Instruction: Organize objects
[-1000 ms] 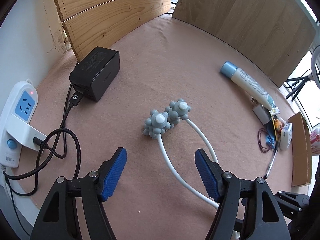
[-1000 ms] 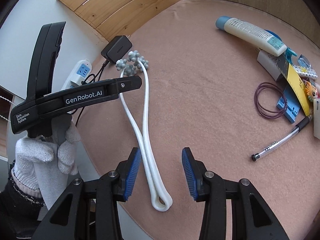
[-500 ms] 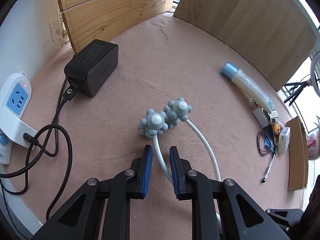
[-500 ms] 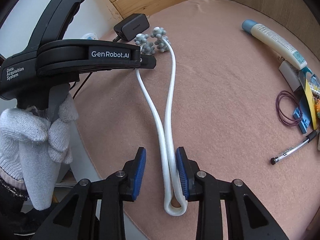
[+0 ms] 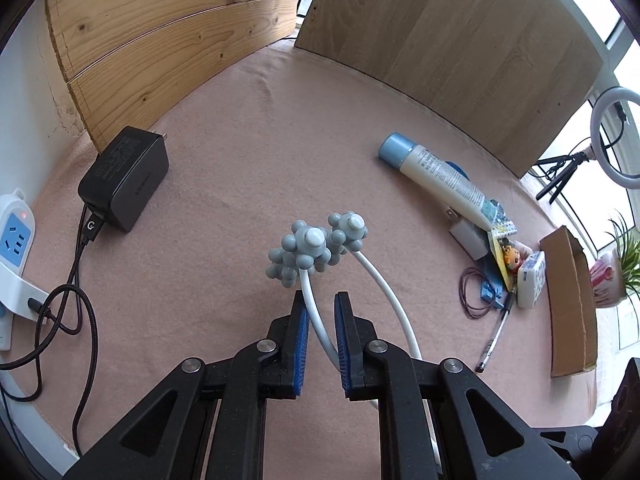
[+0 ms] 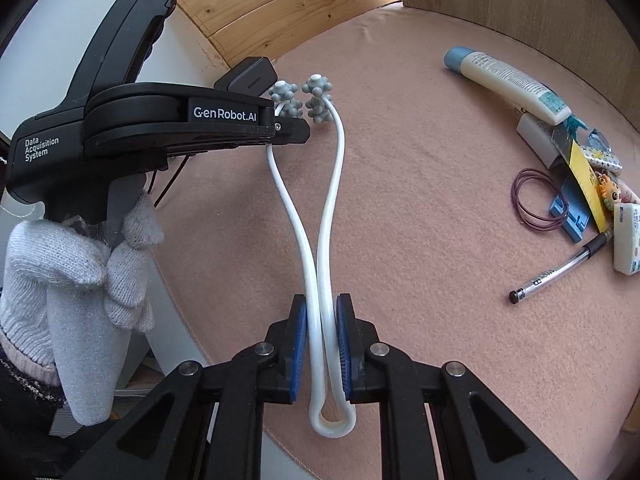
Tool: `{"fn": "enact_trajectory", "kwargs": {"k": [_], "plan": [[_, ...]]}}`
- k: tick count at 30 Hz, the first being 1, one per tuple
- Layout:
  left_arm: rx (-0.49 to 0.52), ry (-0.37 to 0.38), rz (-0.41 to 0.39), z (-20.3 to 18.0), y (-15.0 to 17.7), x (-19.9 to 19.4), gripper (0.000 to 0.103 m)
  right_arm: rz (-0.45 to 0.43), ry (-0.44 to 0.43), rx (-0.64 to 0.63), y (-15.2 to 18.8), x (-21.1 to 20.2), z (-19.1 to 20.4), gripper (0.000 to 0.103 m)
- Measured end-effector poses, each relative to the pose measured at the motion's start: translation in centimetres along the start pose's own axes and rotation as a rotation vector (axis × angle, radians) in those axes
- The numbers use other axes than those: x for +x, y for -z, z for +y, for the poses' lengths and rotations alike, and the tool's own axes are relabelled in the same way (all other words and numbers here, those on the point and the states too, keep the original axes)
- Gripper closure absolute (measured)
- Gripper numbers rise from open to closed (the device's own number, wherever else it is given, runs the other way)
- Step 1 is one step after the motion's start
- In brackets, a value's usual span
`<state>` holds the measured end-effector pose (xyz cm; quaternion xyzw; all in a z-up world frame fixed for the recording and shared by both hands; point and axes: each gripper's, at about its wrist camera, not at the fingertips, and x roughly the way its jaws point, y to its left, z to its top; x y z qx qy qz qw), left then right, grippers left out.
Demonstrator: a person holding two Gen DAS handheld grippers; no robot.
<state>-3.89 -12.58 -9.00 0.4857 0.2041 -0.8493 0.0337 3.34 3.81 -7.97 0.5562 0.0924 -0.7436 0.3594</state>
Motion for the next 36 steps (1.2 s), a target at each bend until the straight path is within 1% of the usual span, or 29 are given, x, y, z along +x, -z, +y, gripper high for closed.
{"fn": "enact_trajectory", "kwargs": {"k": [7, 13, 15, 21, 25, 29, 31, 32, 33, 36], "plan": [[0.099, 0.073, -0.018, -6.3, -1.5, -0.1, 0.089, -0.072, 0.039, 0.067, 1.2, -3.6, -1.7, 0.091], [0.194, 0.139, -0.022, -13.3, -2.4, 0.7, 0.089, -0.136, 0.083, 0.163, 3.5, -8.3, -6.4, 0.091], [0.226, 0.161, -0.023, -15.9, -2.5, 1.1, 0.089, -0.152, 0.106, 0.193, 3.6, -9.1, -7.5, 0.091], [0.307, 0.242, -0.024, -23.8, -2.8, 2.1, 0.090, -0.212, 0.176, 0.271, 5.4, -13.0, -11.3, 0.091], [0.353, 0.279, -0.023, -29.1, -3.0, 3.3, 0.090, -0.246, 0.218, 0.329, 6.5, -15.2, -14.4, 0.091], [0.394, 0.313, -0.015, -34.4, -3.1, 4.8, 0.092, -0.269, 0.270, 0.380, 7.4, -16.5, -17.9, 0.091], [0.431, 0.321, -0.020, -36.9, -2.9, 5.8, 0.092, -0.279, 0.293, 0.412, 7.9, -17.0, -20.2, 0.091], [0.450, 0.318, -0.012, -38.1, -2.8, 6.6, 0.092, -0.283, 0.297, 0.428, 8.3, -17.4, -21.1, 0.091], [0.452, 0.314, -0.005, -39.1, -2.8, 7.2, 0.095, -0.288, 0.294, 0.447, 8.6, -17.5, -22.2, 0.091], [0.443, 0.323, -0.003, -40.6, -2.6, 7.9, 0.095, -0.289, 0.270, 0.496, 9.5, -17.7, -24.6, 0.091]]}}
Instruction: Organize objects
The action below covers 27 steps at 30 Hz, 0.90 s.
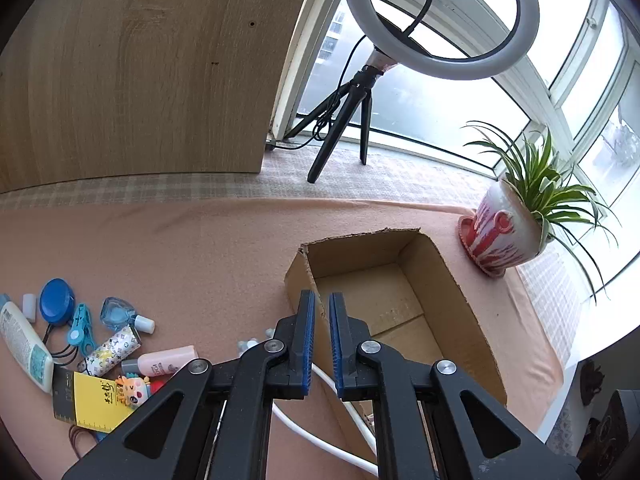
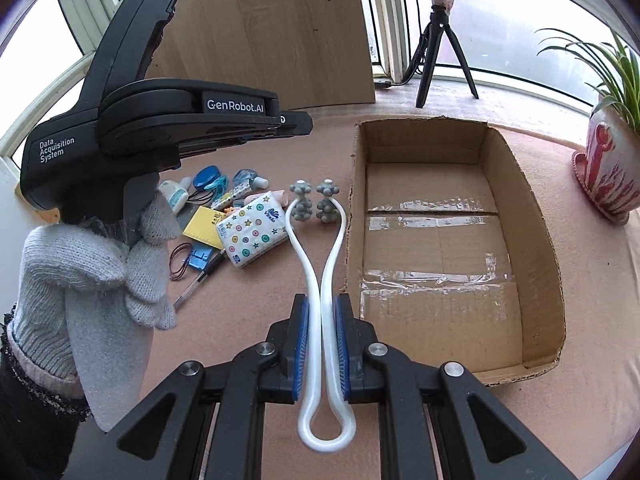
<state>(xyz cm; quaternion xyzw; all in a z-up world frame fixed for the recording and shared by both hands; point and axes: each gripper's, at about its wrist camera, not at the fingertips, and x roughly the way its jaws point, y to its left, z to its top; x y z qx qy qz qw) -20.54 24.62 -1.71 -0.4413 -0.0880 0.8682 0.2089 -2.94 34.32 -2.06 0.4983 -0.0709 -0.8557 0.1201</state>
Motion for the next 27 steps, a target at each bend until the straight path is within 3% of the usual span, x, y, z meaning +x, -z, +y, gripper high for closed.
{"fn": "enact_trajectory", "kwargs": {"k": [2, 4, 7, 11, 13, 16, 18, 27], "plan": [[-0.005, 0.001, 0.008, 0.0, 0.4, -0.1, 0.095, 0.010, -0.025, 0.027, 0.0, 0.3, -0.8, 0.091], [-0.023, -0.039, 0.051, 0.9, 1.3, 0.1, 0.083, 0.008, -0.044, 0.031, 0.1, 0.4, -1.0, 0.091], [-0.102, -0.058, 0.117, 3.4, 3.1, 0.7, 0.075, 0.000, -0.050, 0.016, 0.4, 0.8, -0.7, 0.091], [-0.252, -0.028, 0.218, 6.6, 5.1, 2.6, 0.072, -0.012, -0.044, 0.002, 1.2, 0.6, 0.1, 0.091], [-0.280, -0.012, 0.242, 7.1, 5.9, 3.2, 0.072, -0.011, -0.038, -0.006, 1.5, 0.6, 0.5, 0.091], [-0.282, 0.020, 0.252, 7.1, 6.6, 3.8, 0.074, -0.012, -0.032, -0.010, 1.6, 0.8, 0.9, 0.091], [-0.258, 0.022, 0.246, 6.8, 7.0, 3.9, 0.085, -0.014, -0.031, -0.006, 1.8, 0.9, 1.0, 0.091], [-0.218, 0.030, 0.137, 5.2, 4.7, 0.7, 0.086, -0.047, -0.022, -0.017, 2.0, -0.2, 1.8, 0.092]]}}
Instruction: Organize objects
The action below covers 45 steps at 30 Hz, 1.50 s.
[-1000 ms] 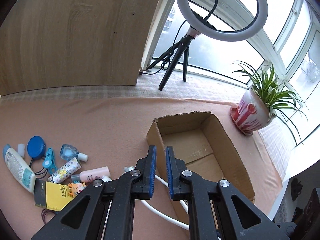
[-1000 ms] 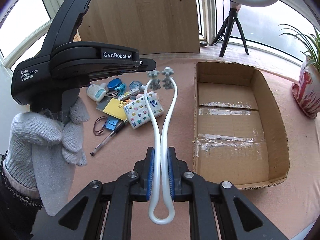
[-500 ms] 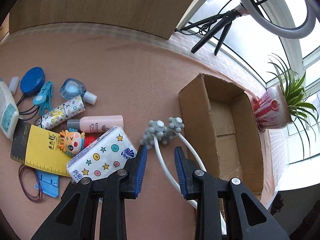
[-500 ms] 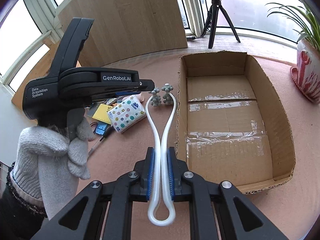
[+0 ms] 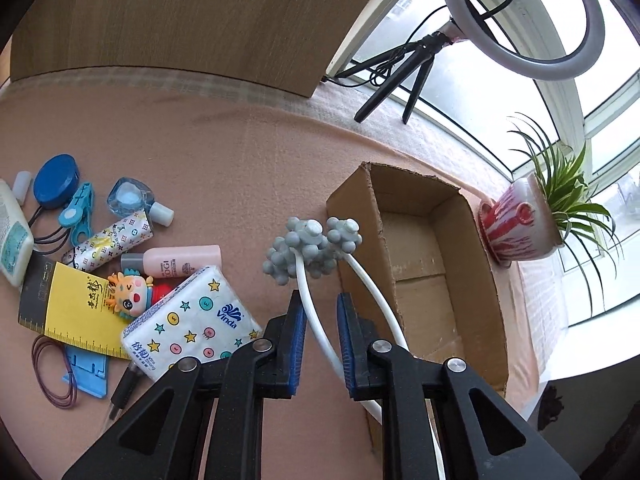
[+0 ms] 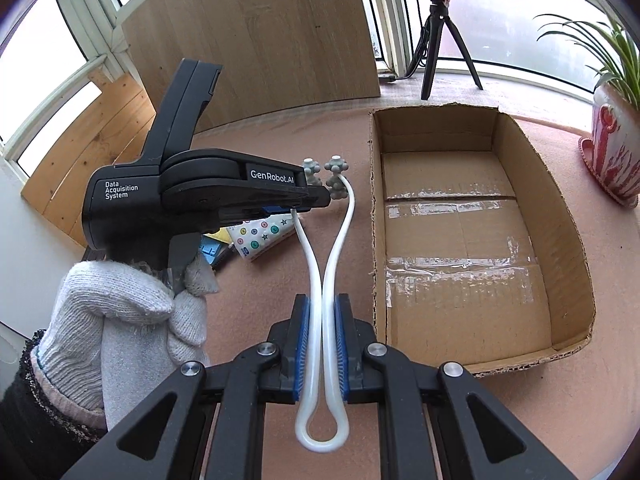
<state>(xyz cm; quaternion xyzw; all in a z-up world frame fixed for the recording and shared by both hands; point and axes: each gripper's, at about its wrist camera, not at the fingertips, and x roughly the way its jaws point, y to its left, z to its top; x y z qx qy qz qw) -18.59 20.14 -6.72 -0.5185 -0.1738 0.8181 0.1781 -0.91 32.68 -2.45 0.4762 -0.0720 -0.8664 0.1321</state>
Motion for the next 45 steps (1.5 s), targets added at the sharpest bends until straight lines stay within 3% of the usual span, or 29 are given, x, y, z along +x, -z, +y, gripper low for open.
{"fn": "enact_trajectory", "kwargs": {"k": [9, 12, 14, 15, 17, 18, 19, 26, 30, 36, 45], "plan": [[0.097, 0.048, -0.039, -6.4, -3.4, 1.2, 0.087, -0.087, 0.065, -0.004, -2.2, -2.7, -1.9, 0.092], [0.186, 0.017, -0.046, -8.8, -4.1, 2.4, 0.084, -0.109, 0.100, 0.018, -3.1, -3.2, -3.6, 0.091], [0.200, -0.032, -0.049, -9.5, -4.4, 2.7, 0.066, -0.114, 0.117, 0.019, -3.7, -3.1, -4.6, 0.091], [0.203, -0.040, -0.064, -9.4, -4.4, 2.6, 0.051, -0.097, 0.125, 0.022, -3.9, -2.9, -5.0, 0.089], [0.212, -0.067, -0.084, -9.0, -4.3, 2.0, 0.049, -0.072, 0.107, 0.049, -4.3, -2.7, -5.8, 0.068], [0.213, -0.078, -0.086, -8.6, -4.3, 1.7, 0.049, -0.078, 0.089, 0.066, -4.2, -2.8, -6.2, 0.053], [0.209, -0.081, -0.088, -8.0, -4.3, 1.3, 0.049, -0.080, 0.071, 0.078, -4.1, -2.9, -6.4, 0.048], [0.165, -0.170, -0.127, -0.7, -2.6, -4.5, 0.048, -0.016, -0.014, 0.088, -3.4, -1.5, -6.1, 0.048], [0.104, -0.243, -0.115, 5.4, -0.6, -7.5, 0.047, 0.002, -0.038, 0.069, -3.1, -0.7, -4.5, 0.048], [-0.013, -0.293, -0.077, 13.0, 2.4, -9.8, 0.047, 0.036, -0.079, 0.043, -3.8, 1.4, -1.7, 0.048], [-0.049, -0.296, -0.036, 17.1, 4.9, -9.7, 0.048, 0.088, -0.099, 0.007, -5.9, 6.0, 2.6, 0.048]]}}
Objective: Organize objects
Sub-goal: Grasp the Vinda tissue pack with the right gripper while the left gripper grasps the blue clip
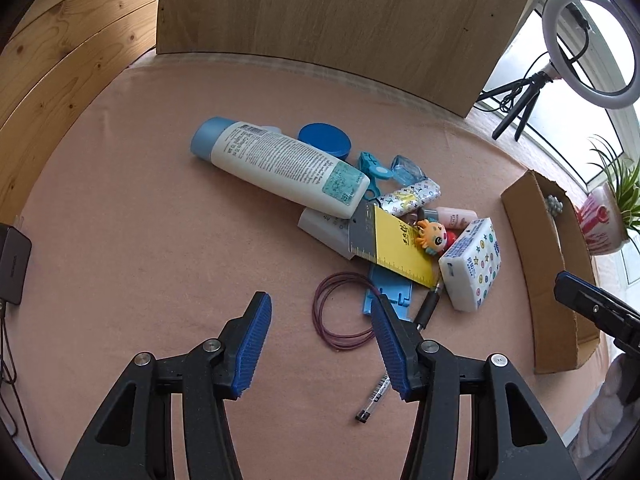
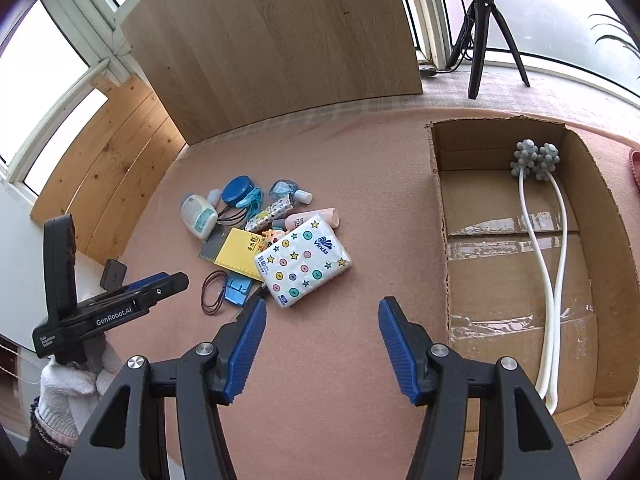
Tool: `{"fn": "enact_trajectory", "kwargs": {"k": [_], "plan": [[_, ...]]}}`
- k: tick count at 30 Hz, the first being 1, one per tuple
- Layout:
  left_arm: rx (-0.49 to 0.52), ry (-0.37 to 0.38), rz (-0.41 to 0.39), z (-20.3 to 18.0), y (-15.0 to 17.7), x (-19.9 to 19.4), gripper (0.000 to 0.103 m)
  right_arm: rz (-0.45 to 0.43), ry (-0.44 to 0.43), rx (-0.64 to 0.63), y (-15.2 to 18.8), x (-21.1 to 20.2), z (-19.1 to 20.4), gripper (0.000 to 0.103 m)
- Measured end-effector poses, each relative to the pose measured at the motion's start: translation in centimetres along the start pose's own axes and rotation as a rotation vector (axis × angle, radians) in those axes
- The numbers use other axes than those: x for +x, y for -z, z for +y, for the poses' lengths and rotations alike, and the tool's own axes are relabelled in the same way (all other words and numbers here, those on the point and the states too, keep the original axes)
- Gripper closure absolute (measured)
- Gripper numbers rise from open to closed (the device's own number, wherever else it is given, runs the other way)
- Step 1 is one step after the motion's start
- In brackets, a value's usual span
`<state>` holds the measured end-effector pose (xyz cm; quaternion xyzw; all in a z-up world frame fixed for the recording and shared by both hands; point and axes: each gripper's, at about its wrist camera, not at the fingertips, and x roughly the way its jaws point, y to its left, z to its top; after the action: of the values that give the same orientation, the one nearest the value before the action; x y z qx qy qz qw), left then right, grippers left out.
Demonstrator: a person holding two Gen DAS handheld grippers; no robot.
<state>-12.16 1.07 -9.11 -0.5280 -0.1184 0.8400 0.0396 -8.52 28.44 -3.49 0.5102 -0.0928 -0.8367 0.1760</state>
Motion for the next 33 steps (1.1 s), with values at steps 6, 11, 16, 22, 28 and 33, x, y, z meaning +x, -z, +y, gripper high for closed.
{"fn": "enact_trajectory", "kwargs": {"k": [6, 11, 16, 22, 28, 33], "plan": [[0.074, 0.004, -0.023, -2.0, -4.4, 0.6, 0.048, 0.046, 0.023, -0.026, -3.1, 3.9, 1.9, 0.048], [0.096, 0.005, 0.001, -3.8, -9.3, 3.5, 0.049, 0.109, 0.007, 0.038, -6.1, 7.6, 1.9, 0.048], [0.143, -0.030, 0.052, -5.5, -12.9, 7.1, 0.064, 0.171, 0.015, 0.089, -8.3, 10.7, 1.1, 0.048], [0.150, 0.013, 0.128, -6.3, -14.4, 10.5, 0.072, 0.234, 0.042, 0.082, -8.9, 13.0, 0.9, 0.054], [0.215, 0.024, 0.166, -7.7, -12.7, 11.8, 0.079, 0.272, 0.034, 0.039, -8.0, 13.3, 1.2, 0.054], [0.213, 0.083, 0.196, -7.8, -10.8, 11.3, 0.084, 0.295, 0.005, 0.012, -6.7, 12.7, 1.6, 0.054]]}}
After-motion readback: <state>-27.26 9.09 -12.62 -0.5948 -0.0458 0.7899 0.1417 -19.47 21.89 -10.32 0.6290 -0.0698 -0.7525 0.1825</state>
